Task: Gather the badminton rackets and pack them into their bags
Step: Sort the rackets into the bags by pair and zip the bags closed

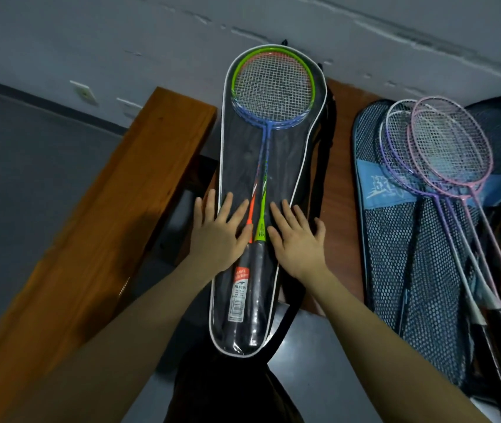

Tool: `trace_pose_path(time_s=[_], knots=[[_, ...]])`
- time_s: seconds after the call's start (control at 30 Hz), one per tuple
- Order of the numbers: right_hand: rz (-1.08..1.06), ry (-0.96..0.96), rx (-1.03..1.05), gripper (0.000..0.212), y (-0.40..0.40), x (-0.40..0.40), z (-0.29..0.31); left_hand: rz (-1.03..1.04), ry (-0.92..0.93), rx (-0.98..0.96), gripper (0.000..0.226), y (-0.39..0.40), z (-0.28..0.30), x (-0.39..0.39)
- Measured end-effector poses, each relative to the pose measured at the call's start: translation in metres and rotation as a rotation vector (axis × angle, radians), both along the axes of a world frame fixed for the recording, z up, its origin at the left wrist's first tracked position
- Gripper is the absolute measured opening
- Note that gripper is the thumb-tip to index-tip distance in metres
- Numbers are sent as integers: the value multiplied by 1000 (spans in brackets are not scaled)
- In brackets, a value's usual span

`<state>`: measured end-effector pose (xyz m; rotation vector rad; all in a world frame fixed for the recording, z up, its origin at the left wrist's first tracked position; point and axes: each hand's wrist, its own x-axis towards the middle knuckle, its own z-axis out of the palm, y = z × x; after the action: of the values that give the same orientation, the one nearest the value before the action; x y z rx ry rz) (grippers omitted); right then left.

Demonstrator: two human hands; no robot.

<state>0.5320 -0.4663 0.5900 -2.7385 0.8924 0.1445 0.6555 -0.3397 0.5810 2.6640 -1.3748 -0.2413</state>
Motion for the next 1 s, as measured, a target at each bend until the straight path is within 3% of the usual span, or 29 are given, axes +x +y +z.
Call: trace_pose_path(time_s=[0.23, 0.37, 0.7, 0.83, 1.0], knots=[[-29, 58, 118, 50, -2, 7, 14, -27, 66, -49, 49, -1, 9, 5], [-70, -49, 93, 46, -11, -8, 25, -74, 109, -28, 52, -14, 32, 0], [-336, -302, 185, 33, -95, -124, 38, -137, 228, -129, 48, -112, 64, -108], [-384, -294, 140, 32, -147, -172, 40, -176, 290, -93, 42, -166, 58, -154], [-344, -195, 39, 36, -196, -233, 21, -22, 346, -52, 43, -208, 41, -201]])
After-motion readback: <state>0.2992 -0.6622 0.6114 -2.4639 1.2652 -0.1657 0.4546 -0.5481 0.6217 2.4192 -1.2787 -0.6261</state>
